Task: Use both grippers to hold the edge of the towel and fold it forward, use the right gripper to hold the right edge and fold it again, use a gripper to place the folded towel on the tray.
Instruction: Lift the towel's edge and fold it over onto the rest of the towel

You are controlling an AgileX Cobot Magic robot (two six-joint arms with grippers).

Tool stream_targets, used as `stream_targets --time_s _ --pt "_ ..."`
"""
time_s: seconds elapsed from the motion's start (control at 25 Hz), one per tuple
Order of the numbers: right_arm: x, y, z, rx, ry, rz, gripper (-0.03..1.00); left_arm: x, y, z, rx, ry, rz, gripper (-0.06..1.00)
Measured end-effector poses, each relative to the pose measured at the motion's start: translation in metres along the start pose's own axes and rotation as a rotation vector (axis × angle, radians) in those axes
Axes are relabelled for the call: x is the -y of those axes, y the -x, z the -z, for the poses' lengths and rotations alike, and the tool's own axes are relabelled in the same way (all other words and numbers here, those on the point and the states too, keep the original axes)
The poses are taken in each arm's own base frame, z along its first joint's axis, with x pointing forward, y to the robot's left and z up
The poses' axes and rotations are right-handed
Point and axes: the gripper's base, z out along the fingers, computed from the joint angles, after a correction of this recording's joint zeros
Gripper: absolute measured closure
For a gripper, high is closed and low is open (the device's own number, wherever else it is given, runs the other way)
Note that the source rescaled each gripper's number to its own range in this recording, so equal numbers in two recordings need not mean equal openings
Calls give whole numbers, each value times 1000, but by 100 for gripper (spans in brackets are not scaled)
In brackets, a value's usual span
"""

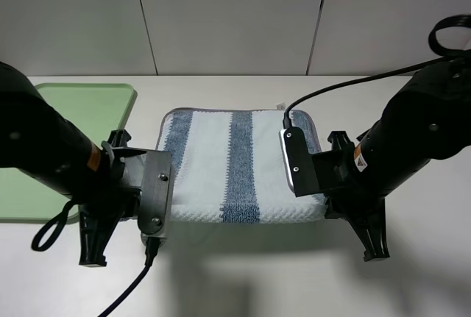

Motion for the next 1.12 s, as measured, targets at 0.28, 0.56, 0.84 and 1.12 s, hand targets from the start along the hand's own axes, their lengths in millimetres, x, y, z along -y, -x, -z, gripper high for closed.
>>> stream_targets --time_s 0.28,0.56,0.84,1.12 --pt "-7 -2 21 29 28 -61 97 8 -9 37 23 17 28 94" --pt "-28 7 42 49 61 0 97 22 -18 64 51 -22 82 94" --pt "-54 19 58 56 89 39 97 36 -26 81 64 -78 115 94" --pt "-63 21 67 65 90 12 97 42 -29 90 84 -91 98 94"
